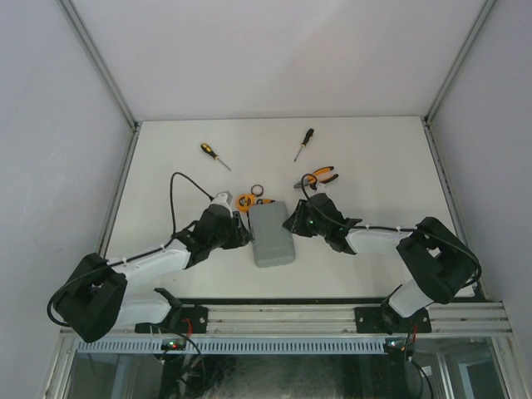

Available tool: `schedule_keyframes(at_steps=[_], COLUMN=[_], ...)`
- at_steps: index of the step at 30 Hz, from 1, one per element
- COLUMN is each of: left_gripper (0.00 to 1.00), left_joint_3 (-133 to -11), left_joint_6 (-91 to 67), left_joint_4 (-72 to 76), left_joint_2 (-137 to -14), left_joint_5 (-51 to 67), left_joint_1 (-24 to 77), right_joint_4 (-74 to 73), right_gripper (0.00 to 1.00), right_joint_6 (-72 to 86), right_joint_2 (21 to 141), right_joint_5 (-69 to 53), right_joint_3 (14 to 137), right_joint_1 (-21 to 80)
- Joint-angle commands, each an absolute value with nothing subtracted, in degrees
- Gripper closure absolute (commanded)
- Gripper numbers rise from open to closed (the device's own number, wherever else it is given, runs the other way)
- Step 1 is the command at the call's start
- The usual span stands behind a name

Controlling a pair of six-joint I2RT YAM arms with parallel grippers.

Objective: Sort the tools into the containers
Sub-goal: Open the storage box at the center of the board.

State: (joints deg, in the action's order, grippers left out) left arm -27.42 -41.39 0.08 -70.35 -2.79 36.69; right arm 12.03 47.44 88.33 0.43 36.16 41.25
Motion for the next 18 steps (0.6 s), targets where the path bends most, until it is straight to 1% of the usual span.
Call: schedule_keyframes(at_steps=[1,9,18], left_gripper=[0.57,0.62,0.66], left_joint_3=[-26.16,-23.02,-21.61], left_joint_6=[-40.96,-41.59,-44.07], left_joint_4=[2.60,6.91,14.98], left_joint_2=[-70.66,-70.16,-73.27], left_joint_5=[-2.80,0.28,6.04], left_joint_1=[35.84,33.81,32.04], right_joint_4=[-1.74,-1.94,-1.79], right_gripper=[0.73,0.73,0.74], right_joint_6=[43.52,43.42,43.42], right_joint_2=[92.48,92.71,92.81], right_joint_5=[2.29,2.38,2.29], right_joint_3=[33.77,33.75,33.78], right_joint_1=[42.14,42.45,42.60])
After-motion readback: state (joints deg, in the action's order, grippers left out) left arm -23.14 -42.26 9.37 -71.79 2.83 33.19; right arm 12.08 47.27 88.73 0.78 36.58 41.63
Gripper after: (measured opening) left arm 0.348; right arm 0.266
